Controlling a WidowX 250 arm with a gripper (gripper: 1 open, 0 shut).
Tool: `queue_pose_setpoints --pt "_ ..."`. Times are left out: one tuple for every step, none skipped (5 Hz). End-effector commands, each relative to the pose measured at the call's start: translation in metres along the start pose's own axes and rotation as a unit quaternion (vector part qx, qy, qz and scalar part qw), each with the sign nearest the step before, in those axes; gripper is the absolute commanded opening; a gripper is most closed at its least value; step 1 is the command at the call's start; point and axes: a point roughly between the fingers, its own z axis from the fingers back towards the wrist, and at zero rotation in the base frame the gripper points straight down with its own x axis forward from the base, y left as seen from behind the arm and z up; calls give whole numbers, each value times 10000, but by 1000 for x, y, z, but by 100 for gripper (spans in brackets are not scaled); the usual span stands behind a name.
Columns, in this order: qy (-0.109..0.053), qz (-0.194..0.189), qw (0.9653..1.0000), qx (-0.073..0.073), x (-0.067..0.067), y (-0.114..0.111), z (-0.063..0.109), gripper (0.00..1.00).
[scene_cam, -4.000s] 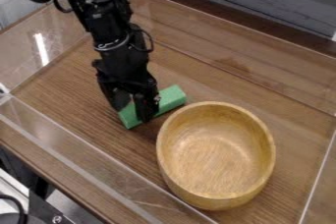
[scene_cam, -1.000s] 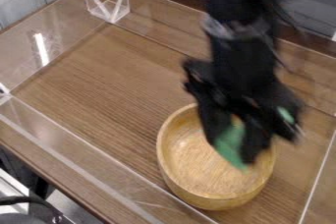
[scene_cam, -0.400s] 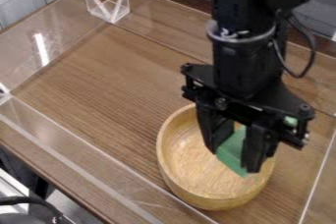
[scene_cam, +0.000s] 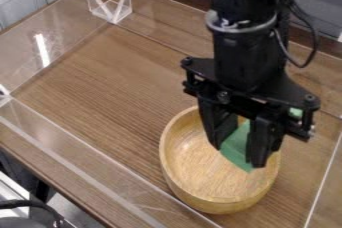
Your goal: Put the green block in the brown bowl
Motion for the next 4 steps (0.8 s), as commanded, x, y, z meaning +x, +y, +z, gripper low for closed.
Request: queue_pose_setpoints --pt "-259 121 9995 -103 3 0 13 0" --pt "-268 213 9993 -121 1 3 11 0" --pt "-264 283 9992 -140 1 4 12 0" --pt "-250 343 9990 -163 1 5 14 0"
